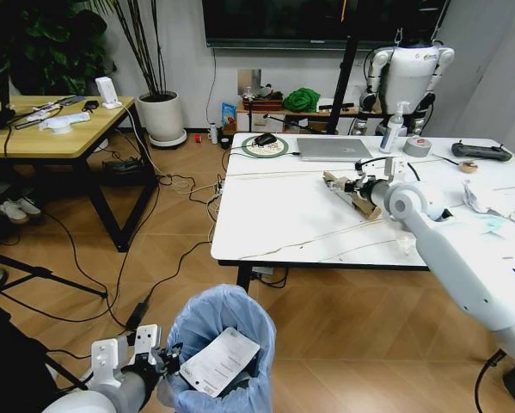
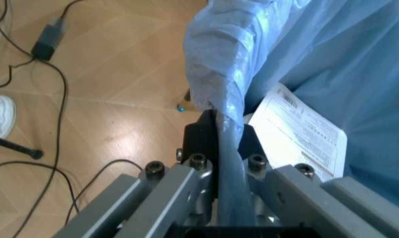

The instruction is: Pick up the trash bin and place the trash from the table into it.

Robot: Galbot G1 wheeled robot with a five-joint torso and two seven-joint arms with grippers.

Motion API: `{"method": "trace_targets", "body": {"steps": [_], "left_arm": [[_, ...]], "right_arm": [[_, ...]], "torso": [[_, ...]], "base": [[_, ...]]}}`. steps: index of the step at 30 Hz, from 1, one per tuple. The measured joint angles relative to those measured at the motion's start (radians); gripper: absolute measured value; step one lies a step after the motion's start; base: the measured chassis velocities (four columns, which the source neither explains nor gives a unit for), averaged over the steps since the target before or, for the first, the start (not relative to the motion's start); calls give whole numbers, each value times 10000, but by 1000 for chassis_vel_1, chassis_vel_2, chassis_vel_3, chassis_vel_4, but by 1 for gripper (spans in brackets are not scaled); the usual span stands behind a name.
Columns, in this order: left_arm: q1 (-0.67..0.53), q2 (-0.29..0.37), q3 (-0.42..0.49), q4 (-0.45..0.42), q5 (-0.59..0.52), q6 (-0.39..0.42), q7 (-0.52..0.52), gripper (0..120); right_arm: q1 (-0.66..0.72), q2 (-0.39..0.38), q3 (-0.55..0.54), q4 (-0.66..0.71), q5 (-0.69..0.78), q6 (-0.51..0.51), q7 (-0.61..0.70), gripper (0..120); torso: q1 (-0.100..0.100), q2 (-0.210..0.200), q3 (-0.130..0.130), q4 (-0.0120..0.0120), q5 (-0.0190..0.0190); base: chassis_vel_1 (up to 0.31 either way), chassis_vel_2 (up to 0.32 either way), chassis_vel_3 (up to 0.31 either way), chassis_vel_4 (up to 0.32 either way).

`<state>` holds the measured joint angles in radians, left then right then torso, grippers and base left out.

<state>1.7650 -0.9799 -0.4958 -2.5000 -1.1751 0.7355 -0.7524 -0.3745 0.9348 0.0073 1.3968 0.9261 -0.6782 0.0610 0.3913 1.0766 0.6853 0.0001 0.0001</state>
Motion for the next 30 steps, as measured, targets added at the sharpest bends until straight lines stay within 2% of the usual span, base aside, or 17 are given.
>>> {"method": "trace_targets", "body": {"steps": [6,8,9,14,16,21,22,26,29,30], "left_arm": [[47,-104,-52,0,-1,0,0,0],[75,-145,-68,0,-50,-1,-1,0],[75,-145,-68,0,-50,-1,-1,0],[56,-174,-89,0,-492,-1,-34,0],[49,-172,-93,0,-503,-1,-35,0],[-18,-118,-104,0,-587,-1,-34,0],[-18,-118,-104,0,-587,-1,-34,0],[-63,-43,-119,0,-657,-2,-29,0],[-64,-33,-121,0,-665,-1,-25,0],[-60,-25,-122,0,-668,-1,-20,0]], "right_arm": [[331,267,-322,-542,-407,-262,-109,97],[450,357,-454,-850,-759,-251,-152,88],[450,357,-454,-850,-759,-251,-152,88],[651,555,-601,-1418,-1188,-55,-93,67],[656,558,-608,-1442,-1202,-41,-86,65],[651,591,-657,-1773,-1494,260,-19,41],[651,591,-657,-1773,-1494,260,-19,41],[607,627,-605,-1925,-1572,431,155,25],[584,623,-588,-1924,-1572,461,197,19],[541,610,-548,-1890,-1571,494,272,11]], "torso": [[-2,0,0,1,-2],[-2,0,0,1,0],[-2,0,0,1,0],[-2,2,-1,0,-2],[-2,3,-1,0,-2],[-3,3,-2,-1,-3],[-3,3,-2,-1,-3],[-3,4,-3,-1,-3],[-3,4,-3,0,-2],[-2,3,-2,1,0]], "base": [[0,0,0,0],[0,0,0,0],[0,0,0,0],[0,0,0,0],[0,0,0,0],[0,0,0,0],[0,0,0,0],[0,0,0,0],[0,0,0,0],[0,0,0,0]]}}
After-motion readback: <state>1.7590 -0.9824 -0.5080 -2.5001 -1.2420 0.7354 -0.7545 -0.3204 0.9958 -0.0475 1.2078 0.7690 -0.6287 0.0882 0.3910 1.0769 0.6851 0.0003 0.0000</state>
